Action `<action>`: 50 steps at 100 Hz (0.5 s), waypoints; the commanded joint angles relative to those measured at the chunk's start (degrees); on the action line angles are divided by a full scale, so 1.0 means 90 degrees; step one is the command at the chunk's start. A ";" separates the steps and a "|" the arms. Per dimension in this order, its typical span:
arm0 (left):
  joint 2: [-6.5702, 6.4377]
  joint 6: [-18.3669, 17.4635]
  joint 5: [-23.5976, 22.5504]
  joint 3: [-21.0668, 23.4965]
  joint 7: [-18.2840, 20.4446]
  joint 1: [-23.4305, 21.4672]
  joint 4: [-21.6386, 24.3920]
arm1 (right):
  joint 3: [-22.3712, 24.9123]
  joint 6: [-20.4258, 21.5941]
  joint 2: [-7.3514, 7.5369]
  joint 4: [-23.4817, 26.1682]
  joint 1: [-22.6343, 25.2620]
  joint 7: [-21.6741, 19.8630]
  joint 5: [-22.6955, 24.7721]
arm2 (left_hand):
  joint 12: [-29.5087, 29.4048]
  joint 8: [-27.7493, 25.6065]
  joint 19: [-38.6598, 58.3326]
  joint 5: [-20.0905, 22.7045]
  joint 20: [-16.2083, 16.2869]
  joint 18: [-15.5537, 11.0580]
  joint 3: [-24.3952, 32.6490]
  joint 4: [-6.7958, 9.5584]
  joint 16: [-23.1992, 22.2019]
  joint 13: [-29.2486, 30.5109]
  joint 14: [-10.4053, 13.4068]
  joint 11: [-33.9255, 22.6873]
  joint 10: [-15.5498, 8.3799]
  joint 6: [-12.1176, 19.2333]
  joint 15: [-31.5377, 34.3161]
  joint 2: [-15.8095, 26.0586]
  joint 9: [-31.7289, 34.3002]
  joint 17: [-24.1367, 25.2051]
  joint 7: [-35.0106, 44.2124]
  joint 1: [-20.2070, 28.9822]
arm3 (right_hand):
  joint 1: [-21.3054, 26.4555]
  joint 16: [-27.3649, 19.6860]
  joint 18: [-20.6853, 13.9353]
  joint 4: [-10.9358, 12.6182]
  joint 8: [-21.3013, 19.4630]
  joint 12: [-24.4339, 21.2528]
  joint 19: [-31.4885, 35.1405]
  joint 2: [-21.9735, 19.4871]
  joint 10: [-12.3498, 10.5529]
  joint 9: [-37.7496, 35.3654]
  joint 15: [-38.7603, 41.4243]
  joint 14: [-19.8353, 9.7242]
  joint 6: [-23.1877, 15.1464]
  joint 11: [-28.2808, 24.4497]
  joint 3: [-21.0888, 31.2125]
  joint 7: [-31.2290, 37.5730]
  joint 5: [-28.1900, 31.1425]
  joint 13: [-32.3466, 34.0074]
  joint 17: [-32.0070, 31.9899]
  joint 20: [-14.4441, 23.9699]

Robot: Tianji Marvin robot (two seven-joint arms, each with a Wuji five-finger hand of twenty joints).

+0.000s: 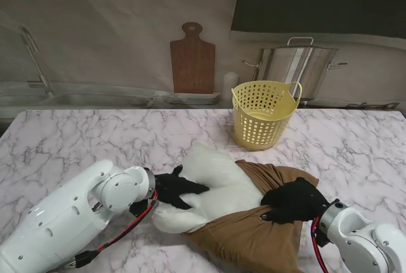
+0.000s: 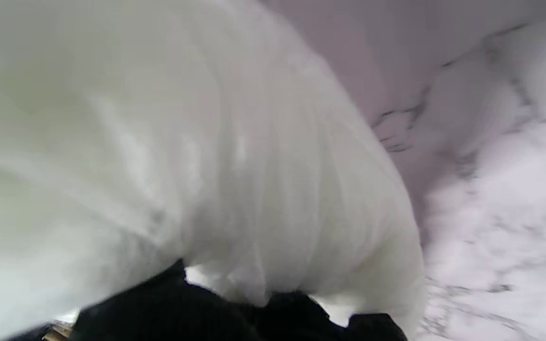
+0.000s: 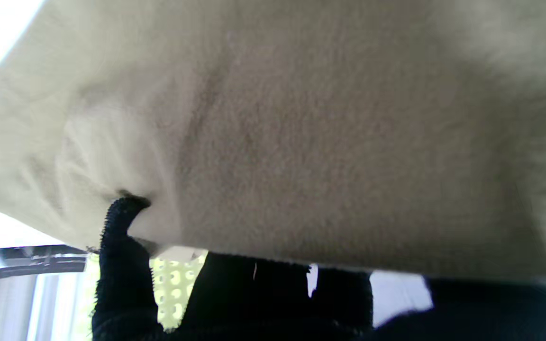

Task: Remove the pillowcase from the pillow and put it in the laundry basket

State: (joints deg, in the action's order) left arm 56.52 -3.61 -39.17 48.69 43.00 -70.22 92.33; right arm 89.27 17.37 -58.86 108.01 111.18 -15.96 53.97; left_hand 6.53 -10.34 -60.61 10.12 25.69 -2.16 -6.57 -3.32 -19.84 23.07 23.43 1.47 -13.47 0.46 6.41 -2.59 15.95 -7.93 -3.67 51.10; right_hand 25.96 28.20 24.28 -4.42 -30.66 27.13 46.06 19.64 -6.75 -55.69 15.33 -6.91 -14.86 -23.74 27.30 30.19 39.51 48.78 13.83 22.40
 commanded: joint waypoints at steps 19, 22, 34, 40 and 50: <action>-0.0205 -0.0104 -0.0911 0.1463 0.0087 -0.1205 0.0745 | -0.0393 0.0102 0.0046 -0.0242 -0.0321 -0.0272 -0.0275 | 0.0205 -0.0490 1.0821 0.1143 0.0129 0.0949 0.0579 0.0322 -0.0020 0.0408 -0.3838 -0.0460 0.2559 -0.0883 0.0428 -0.0175 0.0743 -0.0142 0.0817 0.0963 | 0.0675 0.0087 -0.0133 -0.0110 0.0887 -0.0184 0.0300 0.0482 0.0254 0.0027 0.0409 0.0949 -0.0467 0.0115 0.0772 0.0167 -0.0493 0.0577 0.0141 0.0179; -0.0190 -0.0133 -0.1018 0.1647 0.0078 -0.1324 0.0906 | -0.0437 0.0112 0.0052 -0.0258 -0.0369 -0.0302 -0.0310 | 0.0218 -0.0524 1.0835 0.1269 0.0132 0.0971 0.0577 0.0317 -0.0023 0.0427 -0.3855 -0.0478 0.2581 -0.0893 0.0434 -0.0175 0.0823 -0.0149 0.0875 0.0961 | 0.0654 0.0084 -0.0132 -0.0131 0.0904 -0.0190 0.0302 0.0477 0.0242 0.0029 0.0404 0.0943 -0.0467 0.0120 0.0794 0.0187 -0.0502 0.0570 0.0136 0.0178; -0.0126 -0.0275 -0.1373 0.2304 -0.0027 -0.1751 0.1494 | -0.0613 0.0160 0.0075 -0.0325 -0.0548 -0.0403 -0.0414 | 0.0292 -0.0662 1.0949 0.1732 0.0164 0.1037 0.0594 0.0308 -0.0054 0.0629 -0.3883 -0.0582 0.2621 -0.0888 0.0505 -0.0091 0.1262 -0.0271 0.1086 0.0994 | 0.0736 0.0080 -0.0180 -0.0185 0.0953 -0.0203 0.0322 0.0526 0.0194 -0.0019 0.0400 0.0928 -0.0513 0.0112 0.0893 0.0292 -0.0491 0.0577 0.0163 0.0176; -0.0080 -0.0351 -0.1537 0.2537 -0.0224 -0.1925 0.1729 | -0.0700 0.0185 0.0085 -0.0358 -0.0630 -0.0443 -0.0481 | 0.0323 -0.0717 1.1012 0.1863 0.0185 0.1078 0.0593 0.0298 -0.0067 0.0700 -0.3907 -0.0595 0.2643 -0.0890 0.0525 0.0043 0.1399 -0.0305 0.1141 0.1000 | 0.0786 0.0074 -0.0196 -0.0217 0.0987 -0.0211 0.0322 0.0557 0.0202 -0.0028 0.0392 0.0923 -0.0523 0.0111 0.0938 0.0379 -0.0474 0.0572 0.0165 0.0169; -0.0005 -0.0429 -0.1655 0.2701 -0.0657 -0.2062 0.1987 | -0.0830 0.0229 0.0100 -0.0377 -0.0736 -0.0516 -0.0584 | 0.0360 -0.0785 1.1083 0.1960 0.0206 0.1116 0.0577 0.0275 -0.0086 0.0754 -0.3939 -0.0575 0.2665 -0.0873 0.0538 0.0224 0.1478 -0.0315 0.1175 0.1022 | 0.0837 0.0063 -0.0211 -0.0243 0.1039 -0.0219 0.0318 0.0570 0.0181 -0.0050 0.0374 0.0914 -0.0551 0.0106 0.0981 0.0458 -0.0484 0.0556 0.0164 0.0160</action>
State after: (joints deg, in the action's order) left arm 56.51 -7.36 -54.68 73.20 37.76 -89.10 109.02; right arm 82.75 19.01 -58.04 105.60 104.53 -19.69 48.89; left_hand 8.99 -16.15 -56.22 26.44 26.51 6.68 -2.75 -2.14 -19.85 28.76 -10.16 -3.96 8.78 -5.80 10.92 -3.33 28.51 -10.40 5.97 57.65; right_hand 30.03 28.85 25.19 -5.64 -23.92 25.88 49.13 22.84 -5.07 -56.03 17.06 -3.00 -15.75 -23.74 33.33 35.14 36.57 50.88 15.73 24.45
